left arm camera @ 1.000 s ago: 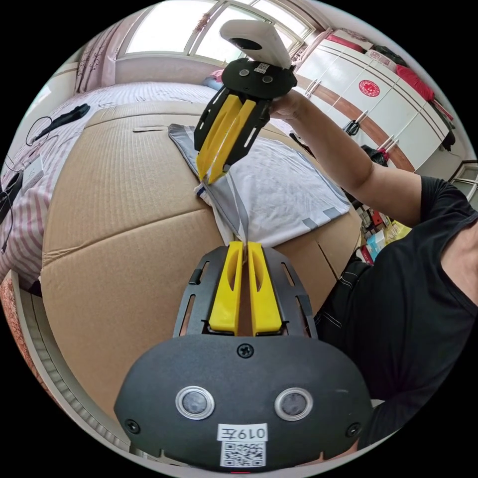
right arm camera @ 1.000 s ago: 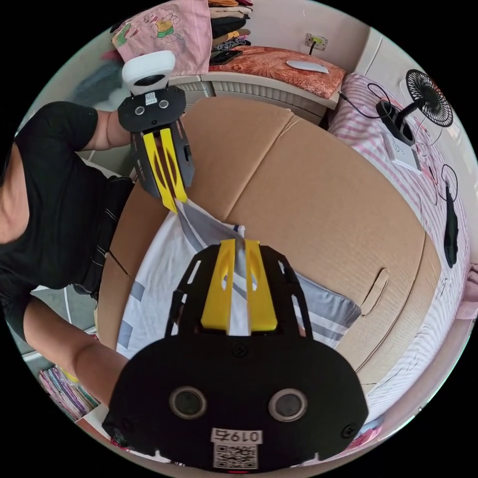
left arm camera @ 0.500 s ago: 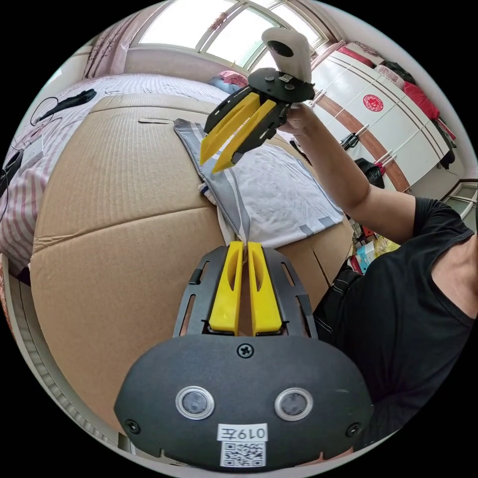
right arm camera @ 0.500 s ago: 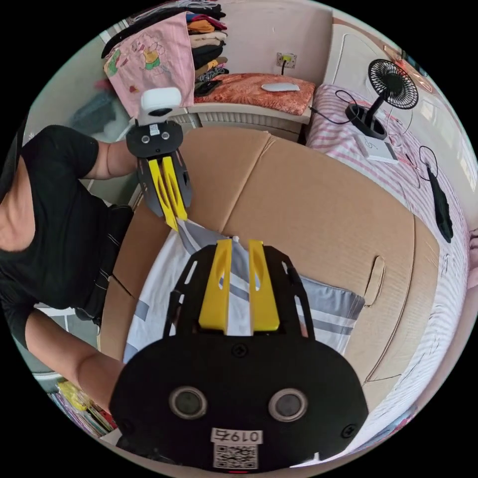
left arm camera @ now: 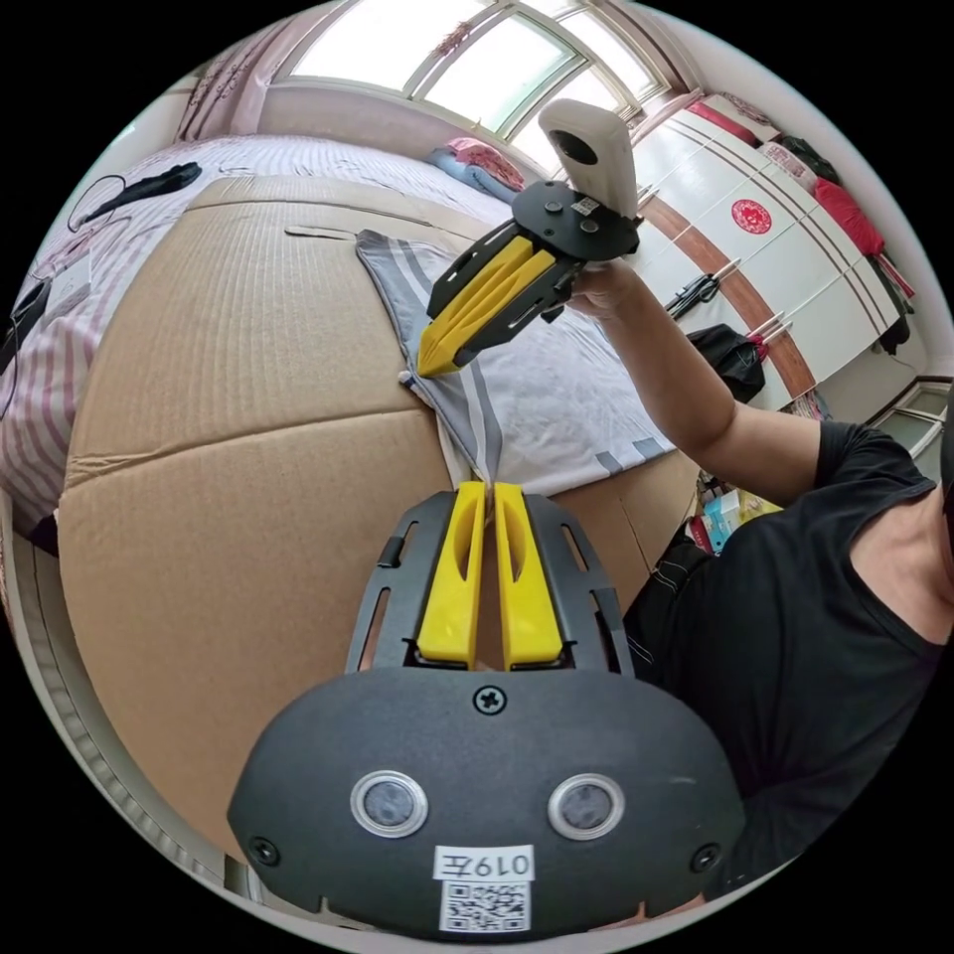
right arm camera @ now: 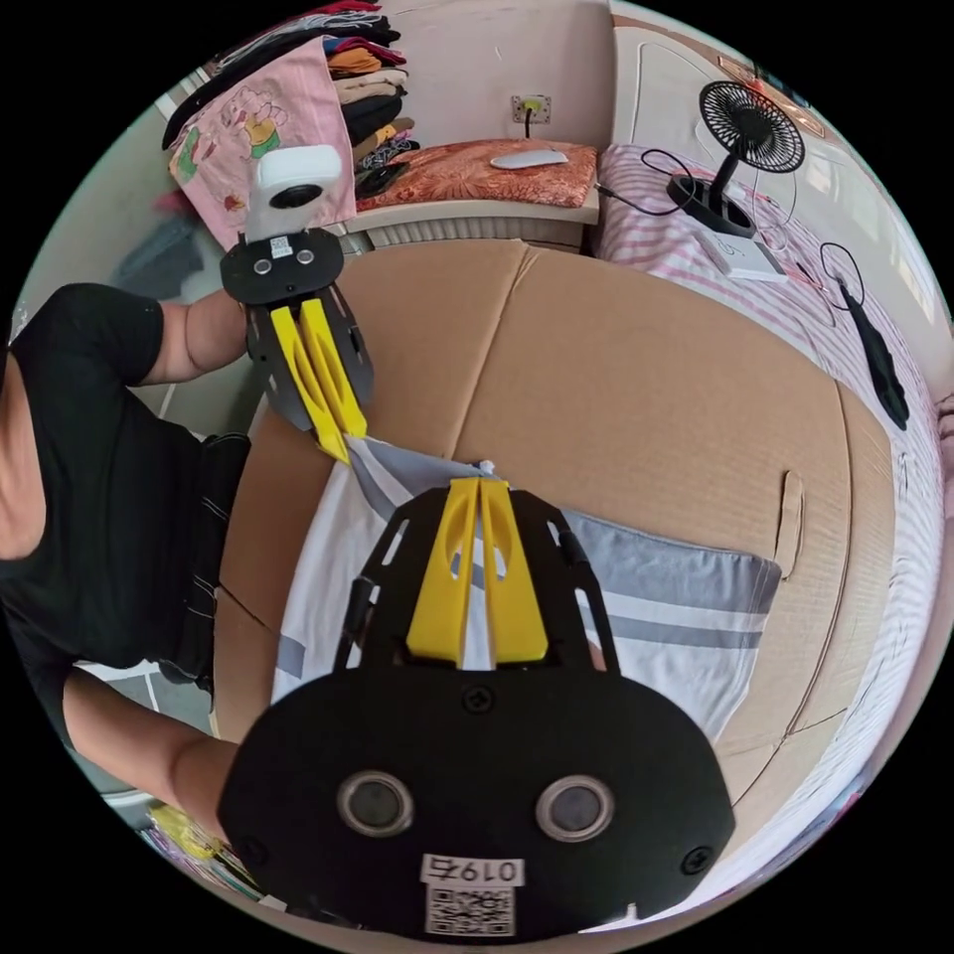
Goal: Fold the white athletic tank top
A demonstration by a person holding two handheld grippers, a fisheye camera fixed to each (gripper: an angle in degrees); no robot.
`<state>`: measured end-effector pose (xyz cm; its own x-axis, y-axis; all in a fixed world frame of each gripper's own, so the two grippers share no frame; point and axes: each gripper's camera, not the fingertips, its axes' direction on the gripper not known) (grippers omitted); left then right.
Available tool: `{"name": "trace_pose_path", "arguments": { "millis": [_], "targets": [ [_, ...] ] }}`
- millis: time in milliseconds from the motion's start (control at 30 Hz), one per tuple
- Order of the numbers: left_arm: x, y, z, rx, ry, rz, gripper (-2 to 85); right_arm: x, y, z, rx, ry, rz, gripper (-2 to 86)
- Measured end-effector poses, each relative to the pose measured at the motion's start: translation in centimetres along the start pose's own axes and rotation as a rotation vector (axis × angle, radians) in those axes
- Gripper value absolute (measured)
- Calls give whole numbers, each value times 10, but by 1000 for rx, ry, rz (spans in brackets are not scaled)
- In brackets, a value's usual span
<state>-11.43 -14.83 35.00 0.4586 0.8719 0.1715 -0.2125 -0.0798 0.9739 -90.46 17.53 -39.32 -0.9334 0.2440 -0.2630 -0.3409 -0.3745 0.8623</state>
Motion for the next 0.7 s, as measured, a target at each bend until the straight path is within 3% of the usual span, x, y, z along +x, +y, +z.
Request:
{"name": "trace_pose_path", "arguments": {
  "millis": [333,700],
  "targets": [
    [-36,-10,-5,-51,73,-63,13,-18,-5,6,-54,3,52,-10],
    [-86,-30,-14,-68,293,-173,13,-53,0,11,-38,11,58,-10]
  ]
}}
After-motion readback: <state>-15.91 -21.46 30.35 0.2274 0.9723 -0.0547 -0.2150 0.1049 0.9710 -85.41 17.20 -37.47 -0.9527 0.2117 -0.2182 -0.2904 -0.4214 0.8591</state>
